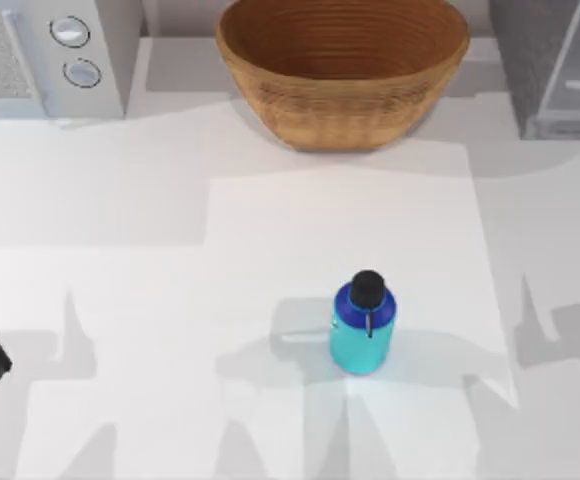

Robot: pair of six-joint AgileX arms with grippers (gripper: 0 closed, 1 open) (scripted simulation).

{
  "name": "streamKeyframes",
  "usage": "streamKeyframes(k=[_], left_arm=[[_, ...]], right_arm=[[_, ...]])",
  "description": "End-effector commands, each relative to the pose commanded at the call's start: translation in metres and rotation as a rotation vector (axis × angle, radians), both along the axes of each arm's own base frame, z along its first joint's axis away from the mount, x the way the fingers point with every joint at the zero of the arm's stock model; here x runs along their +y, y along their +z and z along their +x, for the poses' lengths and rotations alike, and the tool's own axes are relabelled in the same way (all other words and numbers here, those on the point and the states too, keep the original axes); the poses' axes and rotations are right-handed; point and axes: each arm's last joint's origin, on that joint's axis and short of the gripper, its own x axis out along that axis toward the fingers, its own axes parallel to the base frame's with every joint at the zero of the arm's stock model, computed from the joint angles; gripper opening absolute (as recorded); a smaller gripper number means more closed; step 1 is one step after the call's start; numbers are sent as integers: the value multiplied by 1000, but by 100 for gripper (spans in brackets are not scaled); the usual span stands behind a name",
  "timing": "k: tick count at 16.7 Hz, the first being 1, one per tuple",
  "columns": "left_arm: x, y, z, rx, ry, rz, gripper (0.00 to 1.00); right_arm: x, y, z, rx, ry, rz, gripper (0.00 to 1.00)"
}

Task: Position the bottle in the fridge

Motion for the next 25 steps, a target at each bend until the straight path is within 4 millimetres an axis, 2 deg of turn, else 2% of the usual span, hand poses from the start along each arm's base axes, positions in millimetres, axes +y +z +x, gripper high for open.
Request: streamKeyframes(k=[5,10,18,25], left_arm=[[0,0,0,0,0,0,100],[0,0,0,0,0,0,100],[0,0,0,0,0,0,100],[0,0,0,0,0,0,100]], right_arm=[[26,-15,19,66,147,-18,100],[48,-40,28,143,245,-54,100],[89,-85,24,213,455,-96,100],[115,-103,19,155,579,-71,100]])
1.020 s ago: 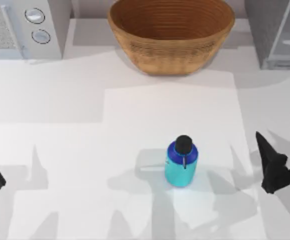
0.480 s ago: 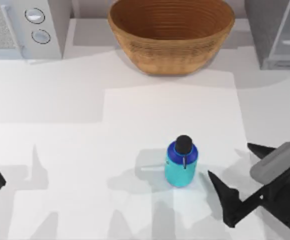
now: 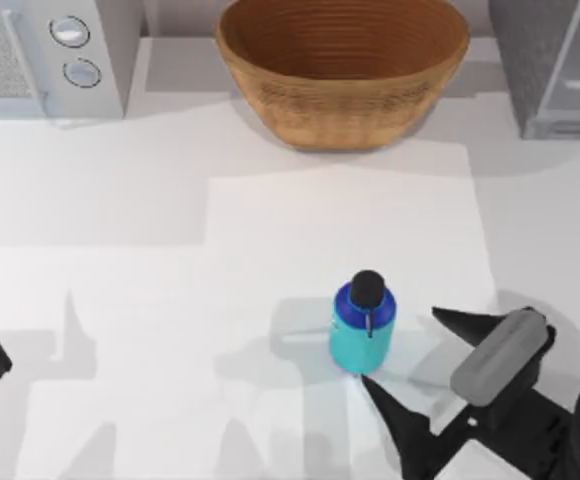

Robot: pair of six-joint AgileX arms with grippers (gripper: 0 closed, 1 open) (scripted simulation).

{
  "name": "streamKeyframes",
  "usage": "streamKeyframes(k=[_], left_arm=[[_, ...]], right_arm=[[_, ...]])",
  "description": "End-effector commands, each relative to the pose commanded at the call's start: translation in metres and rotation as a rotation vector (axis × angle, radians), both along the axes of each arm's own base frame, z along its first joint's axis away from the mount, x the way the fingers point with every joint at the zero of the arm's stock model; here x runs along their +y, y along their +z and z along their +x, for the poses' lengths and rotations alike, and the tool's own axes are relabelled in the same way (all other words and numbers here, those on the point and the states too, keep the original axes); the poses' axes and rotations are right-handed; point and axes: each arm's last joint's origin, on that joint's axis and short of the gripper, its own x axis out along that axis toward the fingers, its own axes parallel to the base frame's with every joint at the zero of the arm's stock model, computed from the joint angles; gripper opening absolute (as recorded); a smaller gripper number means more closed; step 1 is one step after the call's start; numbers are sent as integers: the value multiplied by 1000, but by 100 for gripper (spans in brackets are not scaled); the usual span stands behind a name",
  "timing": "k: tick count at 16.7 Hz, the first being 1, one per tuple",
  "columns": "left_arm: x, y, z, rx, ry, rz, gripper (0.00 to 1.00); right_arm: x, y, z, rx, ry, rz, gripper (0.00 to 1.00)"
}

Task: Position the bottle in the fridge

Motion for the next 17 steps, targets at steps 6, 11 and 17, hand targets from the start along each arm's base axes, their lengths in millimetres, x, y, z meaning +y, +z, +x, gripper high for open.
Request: streamKeyframes(k=[6,11,17], left_arm=[[0,0,0,0,0,0,100],[0,0,0,0,0,0,100],[0,0,0,0,0,0,100]], right_arm=[[-1,-4,-1,15,-2,-13,100],[11,-4,11,-2,4,3,100],[36,-11,36,-1,4,2,100]])
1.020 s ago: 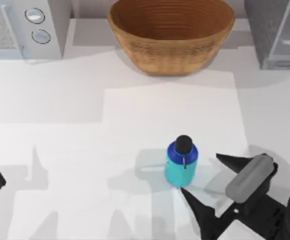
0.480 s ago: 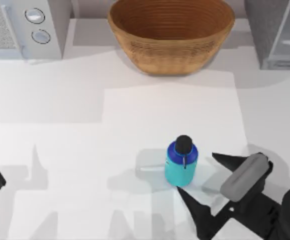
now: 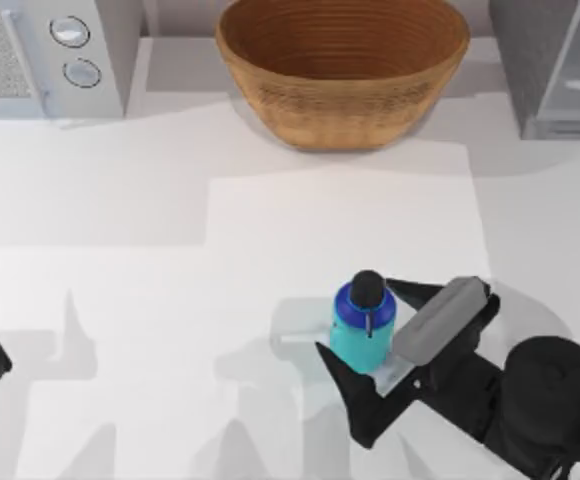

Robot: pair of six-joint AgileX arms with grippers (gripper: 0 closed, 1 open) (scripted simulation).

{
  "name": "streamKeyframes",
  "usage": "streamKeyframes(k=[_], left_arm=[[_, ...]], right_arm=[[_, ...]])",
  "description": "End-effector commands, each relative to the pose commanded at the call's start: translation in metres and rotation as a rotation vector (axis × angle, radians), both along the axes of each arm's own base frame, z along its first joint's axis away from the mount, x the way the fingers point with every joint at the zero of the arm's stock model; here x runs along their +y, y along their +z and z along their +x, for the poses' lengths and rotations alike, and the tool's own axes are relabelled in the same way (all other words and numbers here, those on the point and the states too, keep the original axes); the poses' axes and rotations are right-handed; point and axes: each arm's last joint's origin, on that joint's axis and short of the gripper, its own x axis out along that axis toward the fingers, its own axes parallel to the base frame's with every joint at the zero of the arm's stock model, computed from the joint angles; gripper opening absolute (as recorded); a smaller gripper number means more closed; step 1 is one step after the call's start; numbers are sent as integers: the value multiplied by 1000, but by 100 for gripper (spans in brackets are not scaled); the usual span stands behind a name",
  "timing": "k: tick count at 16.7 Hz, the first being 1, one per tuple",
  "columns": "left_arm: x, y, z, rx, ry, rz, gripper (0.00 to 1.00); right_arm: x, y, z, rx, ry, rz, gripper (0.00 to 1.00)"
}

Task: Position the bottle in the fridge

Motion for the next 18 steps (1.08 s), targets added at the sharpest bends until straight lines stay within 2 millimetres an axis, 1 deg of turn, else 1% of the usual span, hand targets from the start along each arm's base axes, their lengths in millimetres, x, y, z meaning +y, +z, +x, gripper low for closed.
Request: streamKeyframes(k=[3,7,18], left_arm=[[0,0,0,0,0,0,100],[0,0,0,0,0,0,100],[0,0,0,0,0,0,100]], right_arm=[[6,-1,6,0,0,0,100],[6,-1,6,0,0,0,100],[6,-1,6,0,0,0,18]])
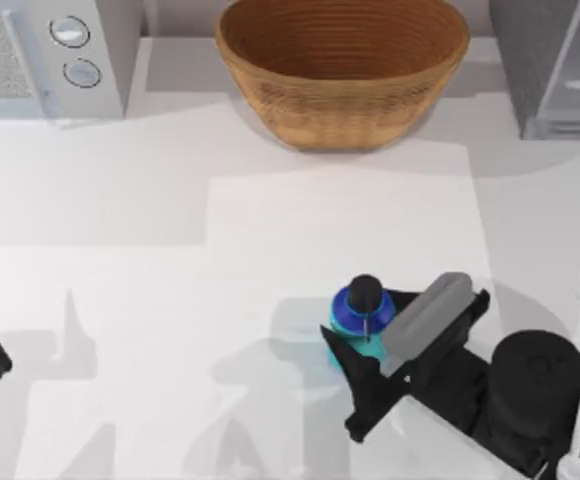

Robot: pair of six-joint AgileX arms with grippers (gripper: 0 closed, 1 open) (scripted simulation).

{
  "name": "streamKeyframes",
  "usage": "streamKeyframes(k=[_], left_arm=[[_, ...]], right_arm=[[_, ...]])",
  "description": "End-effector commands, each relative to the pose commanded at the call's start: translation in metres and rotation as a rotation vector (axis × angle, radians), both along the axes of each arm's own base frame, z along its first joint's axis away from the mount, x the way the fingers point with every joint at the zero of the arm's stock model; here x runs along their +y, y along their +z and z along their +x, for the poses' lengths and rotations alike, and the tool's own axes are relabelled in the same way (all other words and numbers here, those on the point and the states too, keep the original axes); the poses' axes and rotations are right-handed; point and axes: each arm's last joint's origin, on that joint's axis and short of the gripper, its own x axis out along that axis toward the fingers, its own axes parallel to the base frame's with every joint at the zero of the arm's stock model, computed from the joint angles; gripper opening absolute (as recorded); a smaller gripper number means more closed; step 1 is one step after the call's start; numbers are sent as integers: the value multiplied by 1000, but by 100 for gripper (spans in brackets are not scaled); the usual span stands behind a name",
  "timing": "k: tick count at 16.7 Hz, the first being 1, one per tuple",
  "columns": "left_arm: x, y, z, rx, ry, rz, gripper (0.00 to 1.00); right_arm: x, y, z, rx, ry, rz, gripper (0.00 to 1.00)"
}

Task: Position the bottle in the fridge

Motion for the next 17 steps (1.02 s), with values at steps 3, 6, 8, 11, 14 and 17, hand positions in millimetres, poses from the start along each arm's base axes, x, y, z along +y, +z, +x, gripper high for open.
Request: streamKeyframes(k=[3,6,8,11,14,17], left_arm=[[0,0,0,0,0,0,100],[0,0,0,0,0,0,100],[0,0,0,0,0,0,100],[0,0,0,0,0,0,100],[0,0,0,0,0,0,100],[0,0,0,0,0,0,100]], right_arm=[[0,0,0,0,0,0,1],[0,0,0,0,0,0,1],[0,0,0,0,0,0,1],[-1,0,0,1,-2,0,1],[-7,5,3,-4,-3,-5,1],[-27,14,6,2,-11,-22,1]])
